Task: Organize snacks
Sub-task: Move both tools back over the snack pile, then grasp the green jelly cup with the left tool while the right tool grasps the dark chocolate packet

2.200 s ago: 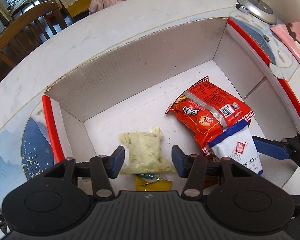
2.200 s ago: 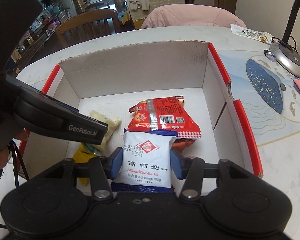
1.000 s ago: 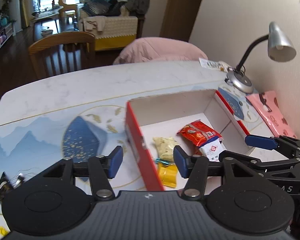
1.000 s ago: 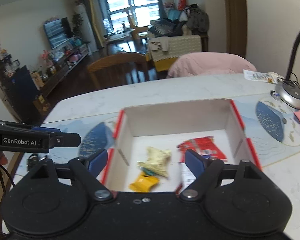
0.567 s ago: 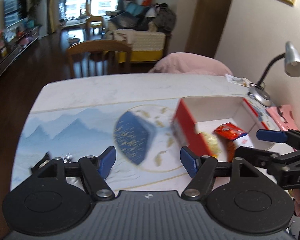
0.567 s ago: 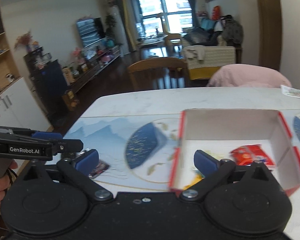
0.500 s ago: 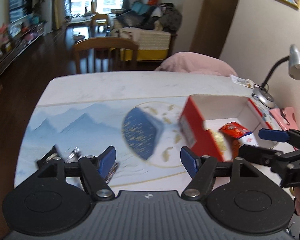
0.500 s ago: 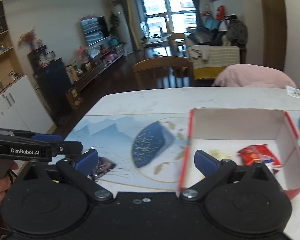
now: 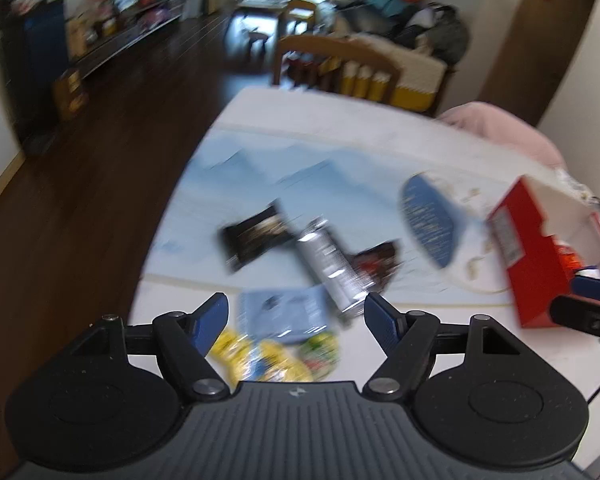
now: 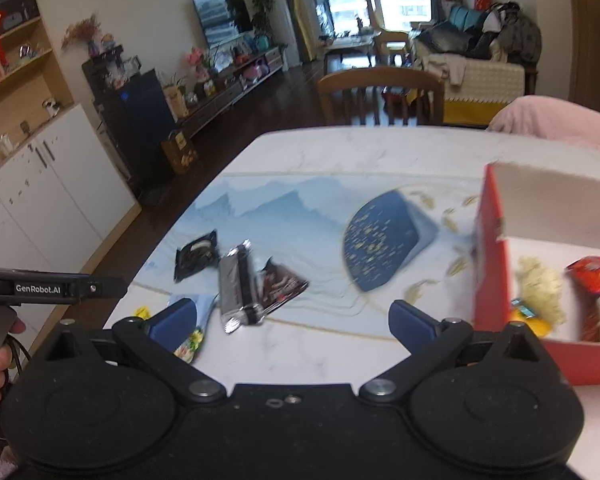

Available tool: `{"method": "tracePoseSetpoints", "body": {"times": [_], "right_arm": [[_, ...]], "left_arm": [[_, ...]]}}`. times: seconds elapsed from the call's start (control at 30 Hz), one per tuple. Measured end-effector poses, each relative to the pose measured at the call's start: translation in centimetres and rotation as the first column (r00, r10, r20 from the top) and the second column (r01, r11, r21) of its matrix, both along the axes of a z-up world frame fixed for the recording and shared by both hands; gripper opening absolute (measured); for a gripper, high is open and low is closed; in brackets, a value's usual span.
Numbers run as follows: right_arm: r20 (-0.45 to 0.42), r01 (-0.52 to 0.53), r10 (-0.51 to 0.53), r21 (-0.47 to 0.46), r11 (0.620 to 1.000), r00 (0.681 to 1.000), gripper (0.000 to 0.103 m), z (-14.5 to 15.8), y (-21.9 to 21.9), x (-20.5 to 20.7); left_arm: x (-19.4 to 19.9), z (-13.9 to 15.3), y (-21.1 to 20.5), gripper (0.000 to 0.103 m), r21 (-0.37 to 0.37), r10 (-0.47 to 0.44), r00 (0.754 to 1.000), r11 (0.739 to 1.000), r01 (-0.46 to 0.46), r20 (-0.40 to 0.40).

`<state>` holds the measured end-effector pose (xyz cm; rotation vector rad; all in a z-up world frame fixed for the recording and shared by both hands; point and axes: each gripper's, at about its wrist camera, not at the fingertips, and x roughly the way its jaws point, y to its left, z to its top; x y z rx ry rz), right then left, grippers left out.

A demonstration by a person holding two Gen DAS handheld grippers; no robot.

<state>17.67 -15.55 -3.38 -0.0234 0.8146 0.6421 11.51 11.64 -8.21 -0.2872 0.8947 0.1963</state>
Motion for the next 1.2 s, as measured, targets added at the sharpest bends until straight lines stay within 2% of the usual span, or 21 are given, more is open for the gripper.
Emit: {"method": "tracePoseSetpoints", "body": {"times": [0.13, 0.37, 0.63, 0.8, 0.97, 1.1, 1.2], "right_arm": [[-0.004, -0.031, 0.031, -0.029, 0.999, 1.000, 0.103, -0.9, 1.9, -0.3], [-0.029, -0.058, 0.056, -0.085, 0.995, 0.998, 0.102, -2.7, 4.3, 0.3], [-0.037, -0.086, 0.082, -0.135, 0.987, 0.996, 0.099, -4.3, 5.9, 2.8], [-0.036, -0.109, 0.104, -0.166, 0.980, 0.994, 0.095, -5.8, 7.2, 4.9], [-0.057, -0.121, 0.112, -0.193, 0.974, 0.992, 0.087, -7.7, 8.5, 7.1], [-0.075, -0.141, 0.128, -0.205, 0.968, 0.989, 0.084, -8.7, 9.2, 8.3], [-0.079, -0.171, 0.157, -0.214, 0.962, 0.984, 0.081, -9.3, 9.9, 8.9]], "left_arm": [[-0.8, -2.3, 1.6, 0.075, -0.027, 0.046, 0.997, 0.998, -0.048, -0.062], [-0.6, -5.2, 1.6, 0.075, -0.034, 0.053, 0.990, 0.998, -0.058, -0.133], [0.9, -6.4, -2.1, 0.075, 0.026, -0.119, 0.990, 0.992, 0.121, -0.081], [1.9, -7.3, -3.6, 0.074, 0.061, -0.154, 0.985, 0.985, 0.159, -0.074], [2.5, -8.1, -4.4, 0.073, 0.093, -0.173, 0.981, 0.979, 0.181, -0.084], [2.9, -8.5, -5.0, 0.060, 0.112, -0.196, 0.976, 0.972, 0.205, -0.092], [3.2, -8.9, -5.3, 0.057, 0.116, -0.209, 0.972, 0.969, 0.220, -0.105]]}}
